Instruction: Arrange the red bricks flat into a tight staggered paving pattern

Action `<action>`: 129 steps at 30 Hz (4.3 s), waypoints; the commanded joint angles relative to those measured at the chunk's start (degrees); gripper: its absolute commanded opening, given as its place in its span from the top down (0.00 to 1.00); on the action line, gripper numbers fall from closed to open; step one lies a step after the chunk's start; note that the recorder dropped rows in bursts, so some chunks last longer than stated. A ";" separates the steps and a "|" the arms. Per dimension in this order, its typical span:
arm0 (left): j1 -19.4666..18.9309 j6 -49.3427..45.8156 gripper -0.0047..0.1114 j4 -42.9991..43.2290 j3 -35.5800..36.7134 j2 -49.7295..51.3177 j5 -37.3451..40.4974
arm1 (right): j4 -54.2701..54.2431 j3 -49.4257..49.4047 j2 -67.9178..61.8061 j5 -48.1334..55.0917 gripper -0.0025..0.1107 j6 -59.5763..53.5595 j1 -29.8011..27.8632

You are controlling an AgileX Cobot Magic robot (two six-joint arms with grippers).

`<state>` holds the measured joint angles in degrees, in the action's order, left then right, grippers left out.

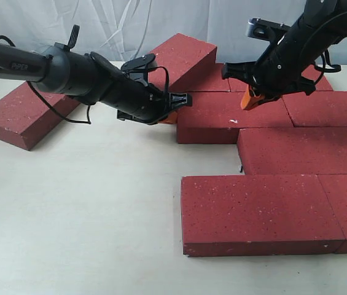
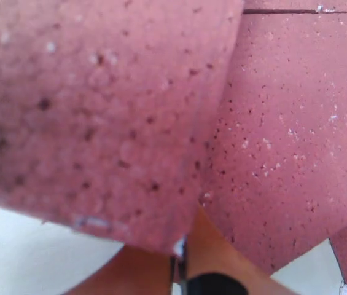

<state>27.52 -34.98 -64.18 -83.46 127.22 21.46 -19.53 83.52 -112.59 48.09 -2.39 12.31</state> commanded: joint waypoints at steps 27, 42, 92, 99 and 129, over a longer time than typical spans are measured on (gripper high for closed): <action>-2.68 20.03 0.96 24.31 1.02 -7.66 21.01 | -5.28 -4.30 6.43 0.68 0.98 -0.66 -0.24; -2.70 27.51 0.96 48.97 14.83 -22.71 15.68 | -12.10 -22.75 16.51 -11.03 0.98 -6.02 -0.14; -27.95 26.85 0.96 62.17 16.30 -11.79 -13.84 | -18.50 -22.75 17.23 -8.87 0.98 -15.92 -0.14; -27.95 27.10 0.96 60.47 16.30 -11.54 -11.41 | -18.37 -22.75 17.23 -9.43 0.98 -16.02 -0.14; -27.95 17.04 0.96 41.27 23.17 -17.98 9.95 | -26.36 -22.75 17.23 -5.08 0.98 -21.02 -0.14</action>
<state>-0.43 -14.14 -19.43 -63.63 108.92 26.48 -43.96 61.15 -95.74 42.31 -21.62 12.31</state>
